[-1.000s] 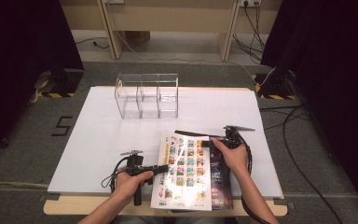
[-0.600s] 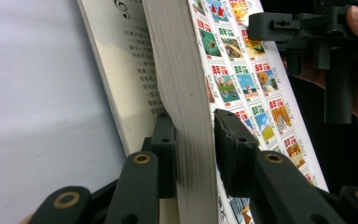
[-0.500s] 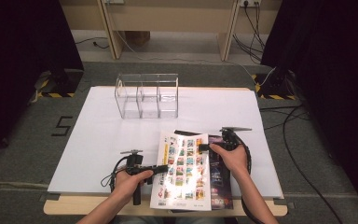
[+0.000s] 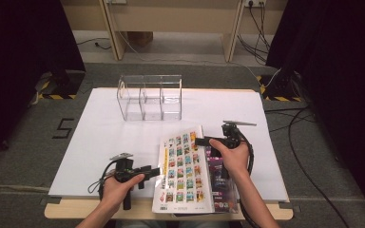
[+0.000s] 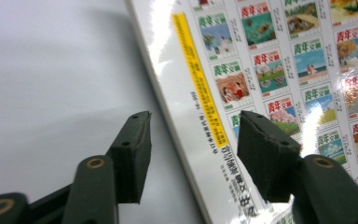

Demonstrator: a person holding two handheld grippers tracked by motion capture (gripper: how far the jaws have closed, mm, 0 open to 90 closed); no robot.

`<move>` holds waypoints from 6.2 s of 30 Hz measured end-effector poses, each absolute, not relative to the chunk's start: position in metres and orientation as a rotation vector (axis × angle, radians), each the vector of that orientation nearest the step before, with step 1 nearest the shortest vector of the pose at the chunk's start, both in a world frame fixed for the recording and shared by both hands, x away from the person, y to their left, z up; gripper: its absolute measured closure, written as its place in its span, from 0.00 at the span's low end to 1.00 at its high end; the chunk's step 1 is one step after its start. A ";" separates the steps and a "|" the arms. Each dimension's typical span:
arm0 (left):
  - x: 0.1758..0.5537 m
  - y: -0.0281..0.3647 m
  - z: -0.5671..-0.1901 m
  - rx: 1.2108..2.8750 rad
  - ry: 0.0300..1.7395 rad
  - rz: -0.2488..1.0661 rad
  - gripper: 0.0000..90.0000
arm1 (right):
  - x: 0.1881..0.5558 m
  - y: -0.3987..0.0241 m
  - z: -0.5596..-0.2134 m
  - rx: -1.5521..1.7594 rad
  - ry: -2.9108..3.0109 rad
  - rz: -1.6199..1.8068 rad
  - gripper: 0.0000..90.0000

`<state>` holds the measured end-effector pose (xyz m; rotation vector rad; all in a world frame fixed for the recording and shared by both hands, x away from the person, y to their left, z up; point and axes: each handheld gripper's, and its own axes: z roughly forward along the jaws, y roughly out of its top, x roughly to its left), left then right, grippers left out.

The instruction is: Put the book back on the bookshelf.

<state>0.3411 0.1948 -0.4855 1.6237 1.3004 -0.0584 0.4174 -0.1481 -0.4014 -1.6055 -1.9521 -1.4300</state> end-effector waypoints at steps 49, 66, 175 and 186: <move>0.317 0.240 -0.492 1.650 1.229 0.378 0.47 | 0.493 -0.089 -0.251 -1.640 -2.077 -2.076 0.83; 0.316 0.239 -0.494 1.657 1.226 0.366 0.47 | 0.524 -0.090 -0.251 -1.774 -2.103 -2.108 0.82; 0.314 0.240 -0.501 1.665 1.232 0.328 0.47 | 0.505 -0.048 -0.293 -2.017 -2.484 -1.681 0.83; 0.314 0.240 -0.501 1.659 1.236 0.328 0.48 | 0.505 -0.044 -0.278 -1.926 -2.439 -1.837 0.83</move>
